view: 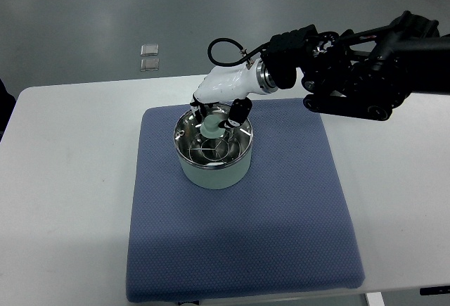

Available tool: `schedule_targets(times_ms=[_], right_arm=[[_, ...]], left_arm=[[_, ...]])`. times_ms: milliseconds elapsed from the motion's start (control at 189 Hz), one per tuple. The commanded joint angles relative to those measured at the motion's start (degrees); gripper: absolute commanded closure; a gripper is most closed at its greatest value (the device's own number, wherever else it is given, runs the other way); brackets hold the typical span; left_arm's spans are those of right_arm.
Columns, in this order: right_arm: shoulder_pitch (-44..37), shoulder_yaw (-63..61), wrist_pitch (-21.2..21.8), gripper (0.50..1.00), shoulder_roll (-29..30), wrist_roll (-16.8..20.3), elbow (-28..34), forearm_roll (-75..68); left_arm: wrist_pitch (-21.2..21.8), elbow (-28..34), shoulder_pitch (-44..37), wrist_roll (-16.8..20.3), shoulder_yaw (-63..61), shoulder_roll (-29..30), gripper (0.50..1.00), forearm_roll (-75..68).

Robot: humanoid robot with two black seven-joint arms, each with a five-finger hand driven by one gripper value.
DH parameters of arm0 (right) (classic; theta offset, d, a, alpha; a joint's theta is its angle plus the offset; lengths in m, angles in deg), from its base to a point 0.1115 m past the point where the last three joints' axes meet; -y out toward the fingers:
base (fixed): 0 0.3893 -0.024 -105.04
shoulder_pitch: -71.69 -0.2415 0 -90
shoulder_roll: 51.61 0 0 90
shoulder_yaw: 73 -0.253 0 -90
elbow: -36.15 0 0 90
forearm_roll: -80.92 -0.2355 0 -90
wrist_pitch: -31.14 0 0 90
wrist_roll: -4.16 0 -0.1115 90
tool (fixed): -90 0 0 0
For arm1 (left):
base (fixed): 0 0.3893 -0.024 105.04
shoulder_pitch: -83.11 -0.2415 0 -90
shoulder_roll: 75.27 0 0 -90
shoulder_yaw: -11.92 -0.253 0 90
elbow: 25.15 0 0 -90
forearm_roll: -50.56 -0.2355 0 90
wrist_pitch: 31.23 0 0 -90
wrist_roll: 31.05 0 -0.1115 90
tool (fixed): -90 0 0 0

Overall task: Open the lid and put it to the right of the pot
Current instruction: 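Tighten the right hand's grip on the knob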

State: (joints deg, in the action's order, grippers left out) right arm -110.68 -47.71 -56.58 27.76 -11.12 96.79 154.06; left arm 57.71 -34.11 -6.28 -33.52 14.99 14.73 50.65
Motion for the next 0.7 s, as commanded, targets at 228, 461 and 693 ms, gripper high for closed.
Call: schedule_targets(times_ms=[228, 461, 693], right_arm=[[0.4, -0.2, 0.0, 0.838, -0.1, 0.0, 0.0, 0.7], [0.6, -0.2, 0.1, 0.838, -0.2, -0.1, 0.0, 0.6], [0.6, -0.4, 0.1, 0.836, -0.3, -0.1, 0.0, 0.6]], left_arm=[[0.0, 0.0, 0.0, 0.0, 0.0, 0.0, 0.5, 0.0], [0.0, 0.0, -0.1, 0.0, 0.0, 0.0, 0.5, 0.0], [0.0, 0.0, -0.1, 0.0, 0.0, 0.0, 0.5, 0.0]])
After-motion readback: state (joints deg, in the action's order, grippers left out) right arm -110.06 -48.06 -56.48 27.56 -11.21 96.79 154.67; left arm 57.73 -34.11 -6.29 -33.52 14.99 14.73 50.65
